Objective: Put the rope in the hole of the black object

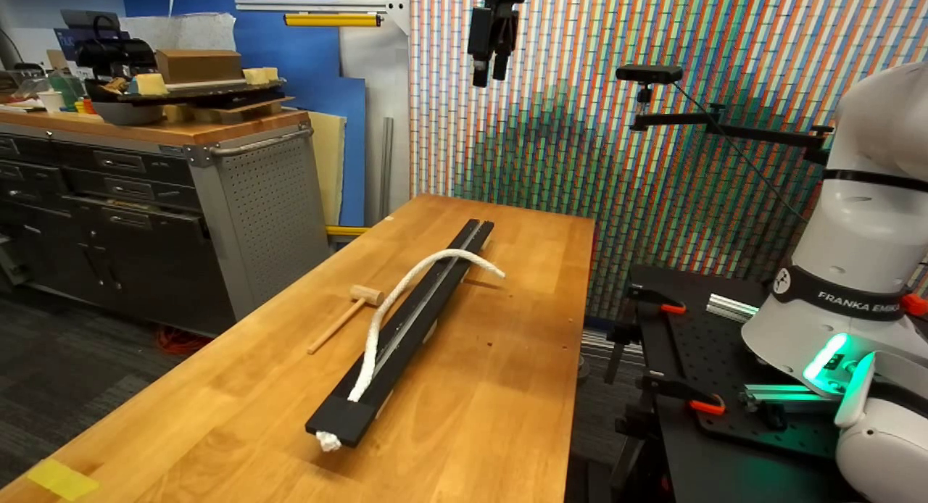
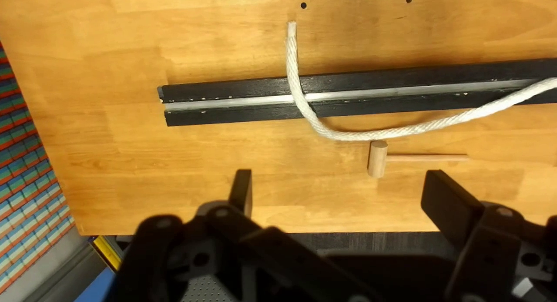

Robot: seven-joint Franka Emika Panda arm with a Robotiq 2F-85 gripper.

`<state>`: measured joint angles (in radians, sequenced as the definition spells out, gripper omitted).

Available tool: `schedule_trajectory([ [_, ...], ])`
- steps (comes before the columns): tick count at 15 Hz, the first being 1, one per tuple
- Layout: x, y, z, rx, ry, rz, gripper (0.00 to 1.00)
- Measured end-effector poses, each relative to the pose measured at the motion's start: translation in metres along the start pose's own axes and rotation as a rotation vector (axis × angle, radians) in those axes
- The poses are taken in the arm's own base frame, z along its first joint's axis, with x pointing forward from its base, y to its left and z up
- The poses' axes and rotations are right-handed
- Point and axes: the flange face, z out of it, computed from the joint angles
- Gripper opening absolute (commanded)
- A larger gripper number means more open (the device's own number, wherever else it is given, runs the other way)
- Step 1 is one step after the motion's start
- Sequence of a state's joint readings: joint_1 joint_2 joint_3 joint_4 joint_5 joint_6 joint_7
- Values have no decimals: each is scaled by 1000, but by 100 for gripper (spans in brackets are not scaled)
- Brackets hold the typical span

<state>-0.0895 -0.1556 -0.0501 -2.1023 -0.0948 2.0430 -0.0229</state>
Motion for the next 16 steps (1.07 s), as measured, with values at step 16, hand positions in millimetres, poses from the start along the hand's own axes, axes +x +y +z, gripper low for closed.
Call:
schedule_trajectory([
  [16, 67, 17, 131, 49, -164, 52, 100],
])
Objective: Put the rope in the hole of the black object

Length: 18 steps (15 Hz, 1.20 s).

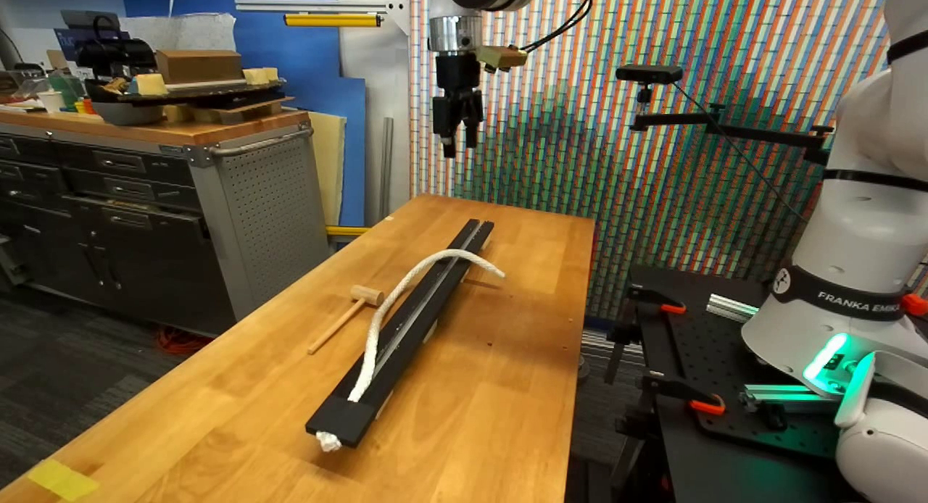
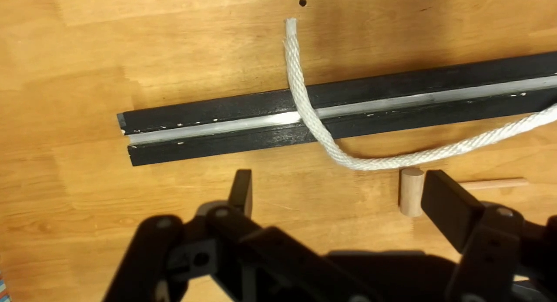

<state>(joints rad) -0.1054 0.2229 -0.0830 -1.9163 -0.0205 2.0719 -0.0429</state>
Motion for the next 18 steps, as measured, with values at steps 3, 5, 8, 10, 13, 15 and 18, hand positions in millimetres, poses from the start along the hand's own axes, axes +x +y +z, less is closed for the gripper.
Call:
schedule_trajectory([
  [3, 2, 1, 14, 6, -9, 3, 100],
  [5, 3, 2, 24, 9, -17, 8, 100],
  [8, 5, 5, 40, 20, -7, 21, 100],
  [10, 4, 7, 50, 26, -11, 28, 100],
  [13, -1, 9, 62, 33, -23, 35, 100],
  [15, -6, 8, 66, 37, -31, 34, 100],
  [18, -12, 5, 58, 40, -22, 20, 100],
])
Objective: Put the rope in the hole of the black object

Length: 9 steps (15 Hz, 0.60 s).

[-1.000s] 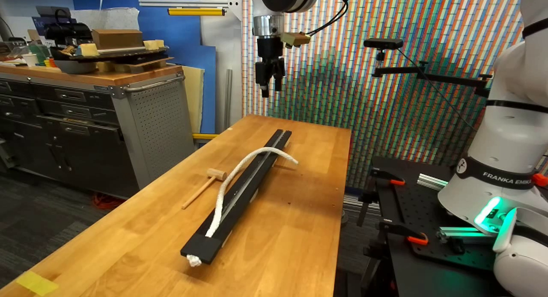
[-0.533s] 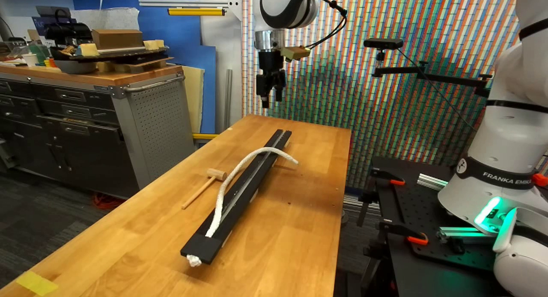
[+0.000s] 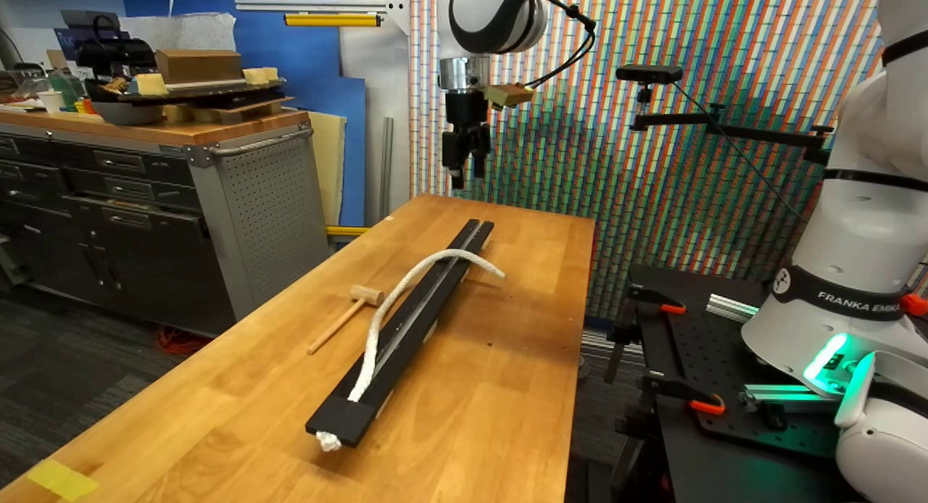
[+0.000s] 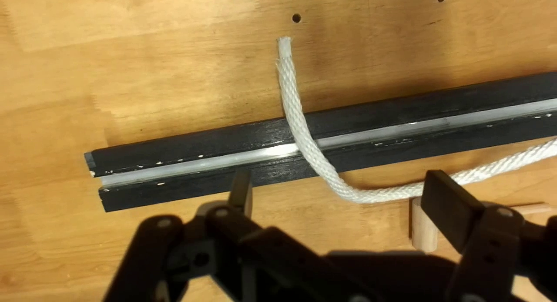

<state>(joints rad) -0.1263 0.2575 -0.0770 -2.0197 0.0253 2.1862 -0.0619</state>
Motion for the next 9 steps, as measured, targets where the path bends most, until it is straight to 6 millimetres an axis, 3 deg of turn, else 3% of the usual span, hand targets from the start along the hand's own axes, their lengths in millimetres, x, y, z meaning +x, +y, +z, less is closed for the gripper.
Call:
schedule_trajectory([
  [9, -4, 0, 0, 1, -3, -1, 100],
])
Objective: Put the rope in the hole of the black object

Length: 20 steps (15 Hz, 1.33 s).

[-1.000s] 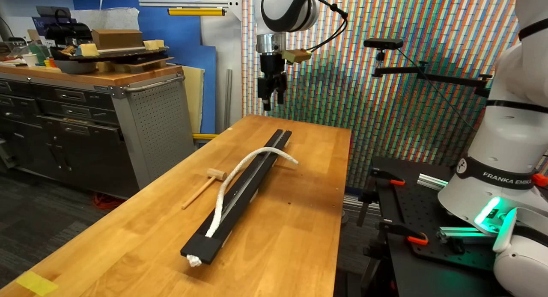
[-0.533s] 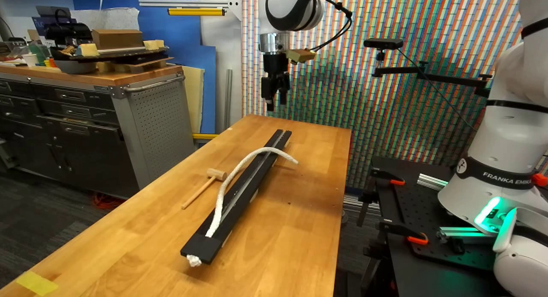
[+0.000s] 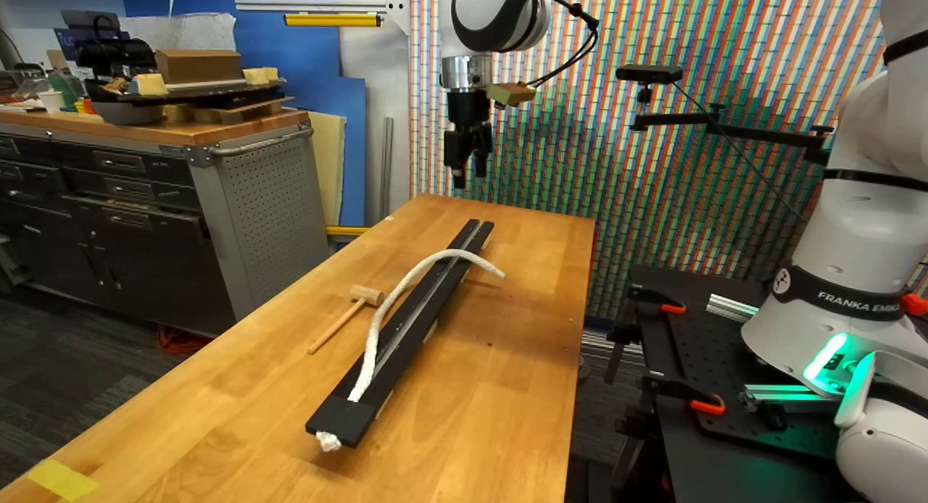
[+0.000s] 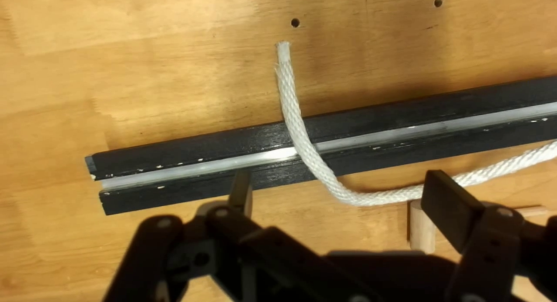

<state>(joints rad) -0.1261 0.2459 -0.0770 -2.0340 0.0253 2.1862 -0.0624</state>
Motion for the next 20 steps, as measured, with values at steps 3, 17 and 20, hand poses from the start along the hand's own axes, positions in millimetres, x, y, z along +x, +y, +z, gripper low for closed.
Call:
schedule_trajectory([
  [3, -4, 6, 19, 0, -35, 12, 100],
  [17, -41, 15, 113, 93, -13, 119, 100],
  [20, -47, 20, 130, 92, 3, 115, 100],
])
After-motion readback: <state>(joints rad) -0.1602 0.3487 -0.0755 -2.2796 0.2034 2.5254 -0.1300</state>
